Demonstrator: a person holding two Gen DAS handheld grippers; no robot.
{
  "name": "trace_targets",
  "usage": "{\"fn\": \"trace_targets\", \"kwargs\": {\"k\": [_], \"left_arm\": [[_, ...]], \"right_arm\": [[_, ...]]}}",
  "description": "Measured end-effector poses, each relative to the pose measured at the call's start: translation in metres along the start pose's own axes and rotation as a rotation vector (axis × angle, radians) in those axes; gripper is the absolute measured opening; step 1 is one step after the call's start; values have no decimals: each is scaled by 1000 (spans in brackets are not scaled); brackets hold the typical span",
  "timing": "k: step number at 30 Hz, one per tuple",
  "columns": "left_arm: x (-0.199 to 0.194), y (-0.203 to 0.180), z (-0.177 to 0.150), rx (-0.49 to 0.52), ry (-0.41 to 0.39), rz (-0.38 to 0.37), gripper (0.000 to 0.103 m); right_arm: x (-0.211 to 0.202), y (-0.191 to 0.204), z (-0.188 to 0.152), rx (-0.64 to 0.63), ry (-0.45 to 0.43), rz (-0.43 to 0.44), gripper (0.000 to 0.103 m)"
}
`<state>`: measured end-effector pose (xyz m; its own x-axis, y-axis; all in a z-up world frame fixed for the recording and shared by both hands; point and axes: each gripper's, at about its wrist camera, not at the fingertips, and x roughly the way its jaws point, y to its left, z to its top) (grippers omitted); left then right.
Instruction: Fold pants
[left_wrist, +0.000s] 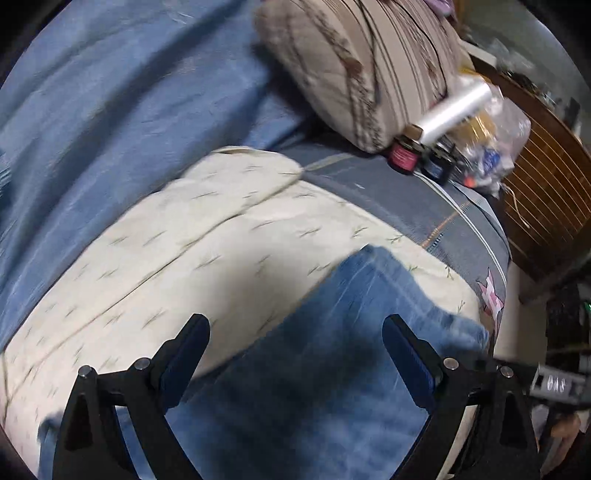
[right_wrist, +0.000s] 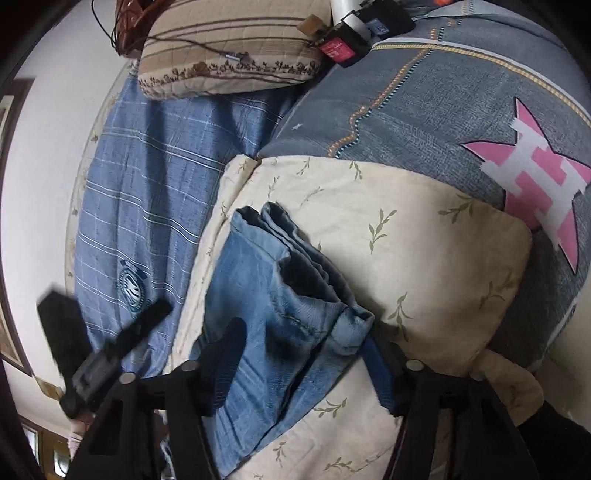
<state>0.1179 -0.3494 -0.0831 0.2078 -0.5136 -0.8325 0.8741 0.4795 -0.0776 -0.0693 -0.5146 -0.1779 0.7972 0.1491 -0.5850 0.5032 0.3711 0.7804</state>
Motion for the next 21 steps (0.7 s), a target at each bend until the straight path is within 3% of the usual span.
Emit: {"fn": "trace_targets", "kwargs": {"k": [6,8,10,14,16,19,21], "left_arm": [[43,-17,21,95,72,-120,94],[56,-24,23,122,105,-173,87],[65,-29,23,147,141,-219,63],[75,-34,23,183,155,-244,59],[75,-34,25,170,157,-274,55],[77,-35,24,172,147,-257,47],[75,-37,23,173,130,-246,41]], "right_arm": [[2,-7,6,36,25,29,52],[2,-7,7,32,31,28,52],[3,-7,8,32,35,34,52],[3,-10,8,28,40,43,52],[2,-9,7,15,38,33,43],[6,-4,7,-15,41,4,28],[5,0,6,-40,34,-3,25]]}}
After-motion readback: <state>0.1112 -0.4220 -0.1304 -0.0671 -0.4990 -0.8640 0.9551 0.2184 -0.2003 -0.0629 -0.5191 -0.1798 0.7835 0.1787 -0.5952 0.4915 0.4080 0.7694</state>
